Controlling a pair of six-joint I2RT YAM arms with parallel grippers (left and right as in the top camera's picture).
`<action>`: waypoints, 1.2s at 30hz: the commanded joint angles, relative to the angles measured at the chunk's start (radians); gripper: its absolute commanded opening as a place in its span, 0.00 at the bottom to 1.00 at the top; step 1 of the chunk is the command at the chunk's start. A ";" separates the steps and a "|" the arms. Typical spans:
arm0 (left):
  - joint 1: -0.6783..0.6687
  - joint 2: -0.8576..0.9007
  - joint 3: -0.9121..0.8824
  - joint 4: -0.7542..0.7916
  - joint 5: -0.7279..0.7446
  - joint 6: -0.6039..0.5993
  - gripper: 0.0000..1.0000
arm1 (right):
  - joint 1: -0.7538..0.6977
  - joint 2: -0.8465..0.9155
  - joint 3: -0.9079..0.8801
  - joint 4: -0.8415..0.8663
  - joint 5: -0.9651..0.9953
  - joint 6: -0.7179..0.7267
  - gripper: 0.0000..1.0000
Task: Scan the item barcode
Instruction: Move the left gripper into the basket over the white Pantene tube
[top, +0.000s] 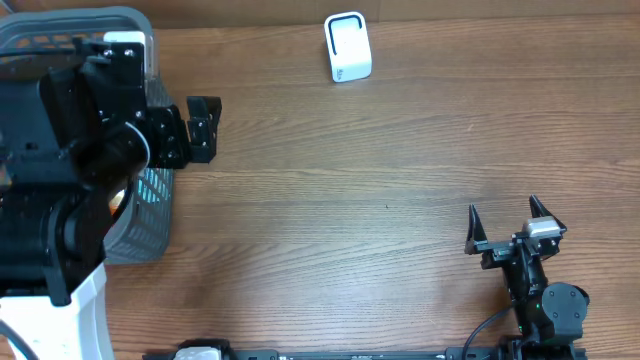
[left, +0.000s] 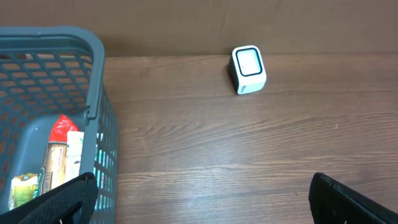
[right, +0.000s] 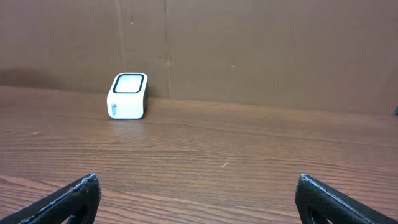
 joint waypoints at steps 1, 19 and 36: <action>0.004 0.026 0.023 -0.002 -0.013 0.019 1.00 | -0.003 -0.005 -0.010 0.005 0.003 -0.001 1.00; 0.174 0.057 0.024 0.051 -0.095 -0.053 0.99 | -0.003 -0.005 -0.010 0.005 0.003 -0.001 1.00; 0.478 0.352 0.020 0.035 -0.144 -0.086 0.93 | -0.003 -0.005 -0.010 0.005 0.003 -0.001 1.00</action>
